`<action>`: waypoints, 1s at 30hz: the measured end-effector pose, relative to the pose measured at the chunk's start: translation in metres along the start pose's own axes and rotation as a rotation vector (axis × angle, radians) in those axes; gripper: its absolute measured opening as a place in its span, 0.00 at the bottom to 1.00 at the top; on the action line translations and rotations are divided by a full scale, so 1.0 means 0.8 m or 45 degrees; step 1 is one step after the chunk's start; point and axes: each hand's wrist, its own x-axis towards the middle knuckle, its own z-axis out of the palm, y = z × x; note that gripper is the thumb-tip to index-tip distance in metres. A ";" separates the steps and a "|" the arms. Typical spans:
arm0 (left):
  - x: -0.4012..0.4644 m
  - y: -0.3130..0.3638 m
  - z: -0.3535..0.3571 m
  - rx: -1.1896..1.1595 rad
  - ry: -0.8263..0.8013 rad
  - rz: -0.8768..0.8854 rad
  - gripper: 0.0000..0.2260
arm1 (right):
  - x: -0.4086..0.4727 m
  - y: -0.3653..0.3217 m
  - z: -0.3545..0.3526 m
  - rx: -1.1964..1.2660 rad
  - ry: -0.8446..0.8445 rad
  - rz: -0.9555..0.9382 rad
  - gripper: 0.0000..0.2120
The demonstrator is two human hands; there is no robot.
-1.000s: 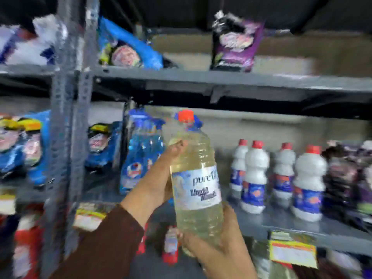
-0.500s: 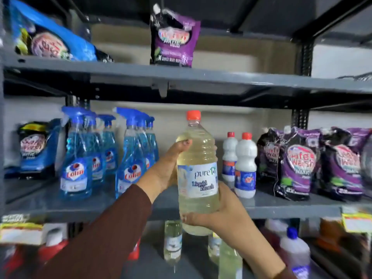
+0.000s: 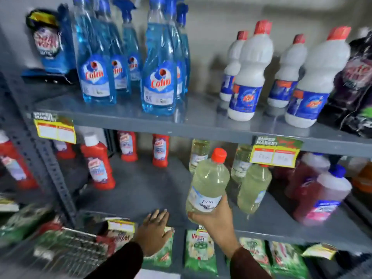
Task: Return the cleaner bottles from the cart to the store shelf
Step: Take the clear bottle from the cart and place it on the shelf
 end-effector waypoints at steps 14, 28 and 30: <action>0.016 -0.029 0.059 0.077 -0.150 0.023 0.44 | 0.093 0.110 0.098 -0.101 0.073 0.248 0.33; 0.023 -0.031 0.061 -0.054 -0.133 0.021 0.40 | 0.119 0.112 0.124 -0.080 0.123 0.240 0.42; 0.019 -0.035 0.053 -0.123 -0.132 0.038 0.37 | 0.104 0.102 0.121 -0.072 0.117 0.291 0.38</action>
